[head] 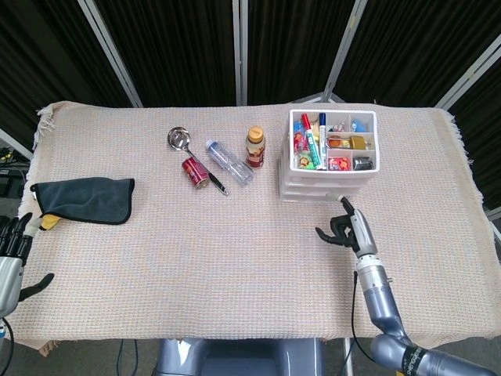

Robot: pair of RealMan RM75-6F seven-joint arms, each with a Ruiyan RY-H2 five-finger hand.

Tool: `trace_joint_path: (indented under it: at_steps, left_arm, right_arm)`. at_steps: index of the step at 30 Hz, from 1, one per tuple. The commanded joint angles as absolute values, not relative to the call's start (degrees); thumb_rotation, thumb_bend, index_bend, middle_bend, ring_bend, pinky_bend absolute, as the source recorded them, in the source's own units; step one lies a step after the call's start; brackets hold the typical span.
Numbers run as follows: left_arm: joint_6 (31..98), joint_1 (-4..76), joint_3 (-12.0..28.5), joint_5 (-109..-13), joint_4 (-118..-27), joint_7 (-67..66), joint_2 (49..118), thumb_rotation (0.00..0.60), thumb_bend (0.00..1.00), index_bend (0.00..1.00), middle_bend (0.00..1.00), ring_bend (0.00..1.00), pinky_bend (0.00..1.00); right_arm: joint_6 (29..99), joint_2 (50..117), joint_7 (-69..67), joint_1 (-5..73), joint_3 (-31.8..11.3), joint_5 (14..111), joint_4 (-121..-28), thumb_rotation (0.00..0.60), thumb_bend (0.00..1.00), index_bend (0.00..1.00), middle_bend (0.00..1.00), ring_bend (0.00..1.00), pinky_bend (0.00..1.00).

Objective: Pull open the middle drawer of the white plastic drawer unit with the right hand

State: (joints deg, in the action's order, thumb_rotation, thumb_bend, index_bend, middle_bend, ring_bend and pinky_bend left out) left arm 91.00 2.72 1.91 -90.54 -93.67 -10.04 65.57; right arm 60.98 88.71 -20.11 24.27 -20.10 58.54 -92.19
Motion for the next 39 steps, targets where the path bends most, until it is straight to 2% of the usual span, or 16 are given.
trace_joint_path:
  at_steps: [1, 29, 39]
  left_arm:
    - [90.72, 2.85, 1.86, -90.45, -93.58, -10.16, 65.65, 0.6, 0.0, 0.0, 0.0, 0.0, 0.0]
    - [89.25, 3.36, 1.93, -89.46, -93.69, -8.67, 65.28, 0.6, 0.0, 0.0, 0.0, 0.0, 0.0]
    - [88.98, 3.39, 1.96, -89.04, -93.89, -8.68, 65.1, 0.6, 0.0, 0.0, 0.0, 0.0, 0.0]
  right_arm:
    - [60.18, 89.34, -20.61, 24.99, -20.86, 57.84, -91.21, 0.6, 0.18, 0.23, 0.89, 0.92, 0.77]
    - [59.21, 95.58, -26.74, 27.38, -25.16, 55.62, -85.56, 0.6, 0.2, 0.23, 0.89, 0.92, 0.77]
    - [53.44, 95.46, -33.8, 27.14, -28.86, 49.42, -87.75, 0.6, 0.21, 0.3, 0.89, 0.92, 0.77]
